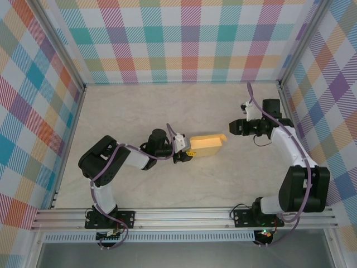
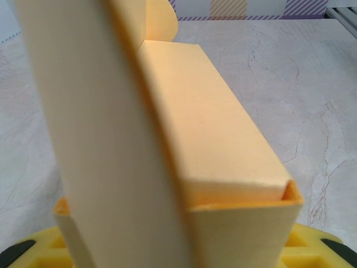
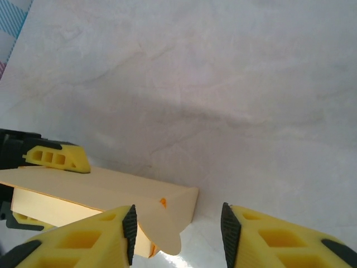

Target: Fold the paper box

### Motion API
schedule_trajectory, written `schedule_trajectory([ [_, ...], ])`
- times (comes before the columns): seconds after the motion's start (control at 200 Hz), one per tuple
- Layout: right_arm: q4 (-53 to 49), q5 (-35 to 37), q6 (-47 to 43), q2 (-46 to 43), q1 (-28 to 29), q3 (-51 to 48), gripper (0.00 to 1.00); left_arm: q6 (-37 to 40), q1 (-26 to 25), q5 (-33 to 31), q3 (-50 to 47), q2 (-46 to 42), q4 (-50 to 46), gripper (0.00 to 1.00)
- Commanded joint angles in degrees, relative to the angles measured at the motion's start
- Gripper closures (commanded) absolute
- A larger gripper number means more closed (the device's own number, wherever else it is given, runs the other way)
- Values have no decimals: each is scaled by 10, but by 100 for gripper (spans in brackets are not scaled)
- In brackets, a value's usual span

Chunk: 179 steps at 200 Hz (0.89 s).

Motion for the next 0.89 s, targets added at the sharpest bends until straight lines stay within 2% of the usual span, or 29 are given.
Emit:
schedule_trajectory([
  [0.0, -40, -58, 39, 11, 3, 9, 58, 7, 10, 12, 7, -18, -44, 54],
  [0.24, 89, -51, 29, -42, 6, -82, 58, 33, 29, 27, 38, -26, -138, 53],
  [0.365, 75, -14, -22, -9, 36, -64, 54, 29, 32, 44, 52, -15, -140, 53],
  [0.565, 108, -4, -34, 26, 70, -52, 53, 42, 33, 44, 54, -18, -160, 53],
  [0.655, 115, 14, -38, 40, 77, -45, 55, 51, 33, 46, 56, -20, -173, 52],
  [0.77, 97, 19, -50, 55, 83, -16, 64, 64, 33, 42, 61, -23, -194, 52],
  [0.89, 73, 27, -68, 56, 96, 4, 62, 73, 33, 36, 70, -22, -215, 52],
])
